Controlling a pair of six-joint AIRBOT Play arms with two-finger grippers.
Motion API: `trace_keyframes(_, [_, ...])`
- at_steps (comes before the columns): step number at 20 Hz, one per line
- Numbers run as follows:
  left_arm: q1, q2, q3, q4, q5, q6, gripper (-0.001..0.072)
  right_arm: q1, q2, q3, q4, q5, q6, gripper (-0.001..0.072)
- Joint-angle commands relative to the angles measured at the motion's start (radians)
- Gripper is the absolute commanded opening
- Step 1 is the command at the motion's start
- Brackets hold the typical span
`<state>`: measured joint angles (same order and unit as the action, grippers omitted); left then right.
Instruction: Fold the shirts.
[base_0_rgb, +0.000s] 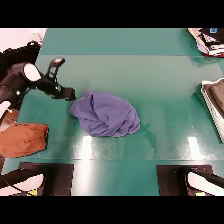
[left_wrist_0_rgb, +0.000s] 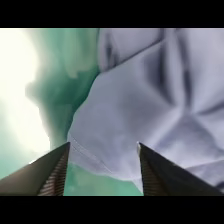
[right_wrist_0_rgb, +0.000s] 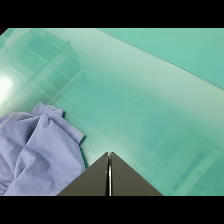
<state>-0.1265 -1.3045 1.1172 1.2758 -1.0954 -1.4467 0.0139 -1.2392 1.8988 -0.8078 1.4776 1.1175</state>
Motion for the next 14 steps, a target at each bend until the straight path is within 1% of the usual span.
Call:
trace_keyframes(1, [0.04,-0.054,-0.116,-0.095,0.087,0.042,0.05,0.001,-0.001,0.0,-0.001,0.001,0.0,0.0016])
trace_keyframes(4, [0.04,-0.111,-0.116,-0.104,0.093,0.041,0.0499,0.001,-0.001,0.0,-0.008,0.011,0.0,0.0017])
trace_keyframes(7, [0.04,-0.123,-0.112,-0.106,0.092,0.041,0.0495,0.0,-0.001,0.0,-0.009,0.042,0.0,0.0017])
trace_keyframes(8, [0.04,-0.123,-0.101,-0.105,0.082,0.041,0.0319,0.0,-0.001,0.0,-0.019,0.058,0.002,0.0016])
trace_keyframes(9, [0.04,-0.12,-0.083,-0.104,0.069,0.042,0.0023,0.001,-0.001,0.0,-0.064,0.077,0.036,0.0016])
trace_keyframes(10, [0.04,-0.116,-0.061,-0.105,0.056,0.041,0.0032,0.001,0.0,-0.01,-0.108,0.092,0.08,0.0017])
trace_keyframes(11, [0.04,-0.109,-0.028,-0.103,0.043,0.041,0.0024,0.001,0.007,-0.042,-0.136,0.106,0.114,0.0016])
trace_keyframes(14, [0.04,-0.074,0.078,-0.102,0.031,0.047,0.0024,0.002,0.044,-0.253,-0.19,0.128,0.186,0.0017])
